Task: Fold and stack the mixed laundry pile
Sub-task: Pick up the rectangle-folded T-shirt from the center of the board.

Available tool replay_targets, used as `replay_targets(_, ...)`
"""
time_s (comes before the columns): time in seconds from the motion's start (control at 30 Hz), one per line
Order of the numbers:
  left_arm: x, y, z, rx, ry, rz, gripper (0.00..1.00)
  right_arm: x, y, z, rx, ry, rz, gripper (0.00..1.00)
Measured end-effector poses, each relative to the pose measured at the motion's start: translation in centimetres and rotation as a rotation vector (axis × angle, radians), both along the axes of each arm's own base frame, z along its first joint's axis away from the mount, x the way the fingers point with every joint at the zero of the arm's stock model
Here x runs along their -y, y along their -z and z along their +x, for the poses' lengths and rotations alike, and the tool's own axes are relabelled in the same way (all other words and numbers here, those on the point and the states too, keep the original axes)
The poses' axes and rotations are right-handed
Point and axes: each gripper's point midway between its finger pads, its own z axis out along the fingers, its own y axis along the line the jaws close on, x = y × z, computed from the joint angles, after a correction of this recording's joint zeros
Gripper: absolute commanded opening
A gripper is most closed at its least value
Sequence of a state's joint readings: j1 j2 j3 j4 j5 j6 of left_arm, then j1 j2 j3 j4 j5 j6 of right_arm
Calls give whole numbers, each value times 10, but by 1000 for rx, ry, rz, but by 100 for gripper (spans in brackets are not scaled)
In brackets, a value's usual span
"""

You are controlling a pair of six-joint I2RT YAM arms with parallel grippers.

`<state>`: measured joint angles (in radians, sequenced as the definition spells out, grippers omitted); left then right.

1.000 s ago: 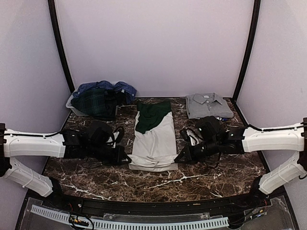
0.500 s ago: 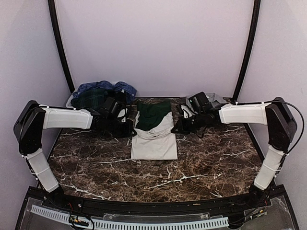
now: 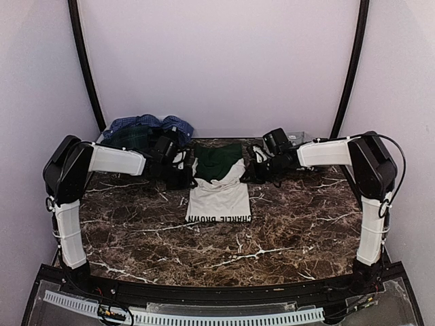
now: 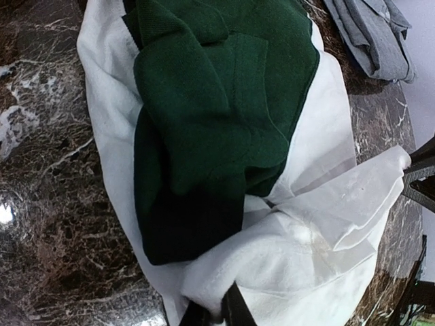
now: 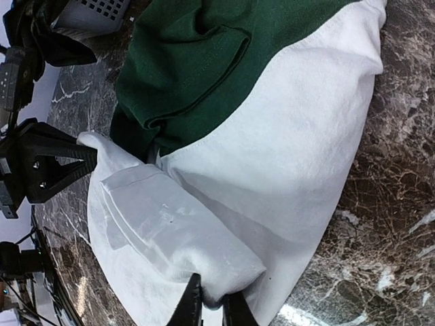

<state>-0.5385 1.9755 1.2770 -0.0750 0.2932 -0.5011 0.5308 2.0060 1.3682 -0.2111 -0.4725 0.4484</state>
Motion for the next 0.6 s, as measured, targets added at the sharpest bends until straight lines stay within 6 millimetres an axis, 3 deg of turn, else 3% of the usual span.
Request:
replay_targets(0.1, 3, 2, 7, 9, 6, 3, 28, -1, -5, 7, 4, 2, 5, 44)
replay_targets(0.3, -4, -12, 26, 49, -22, 16, 50, 12, -28, 33, 46, 49, 27, 56)
replay_targets(0.4, -23, -24, 36, 68, -74, 27, 58, 29, -35, 38, 47, 81, 13, 59)
replay_targets(0.5, -44, -46, 35, 100, -114, 21, 61, 46, -48, 27, 55, 91, 13, 58)
replay_targets(0.6, -56, -62, 17, 112, -120, -5, 62, 54, -57, -2, 41, 72, 35, 56)
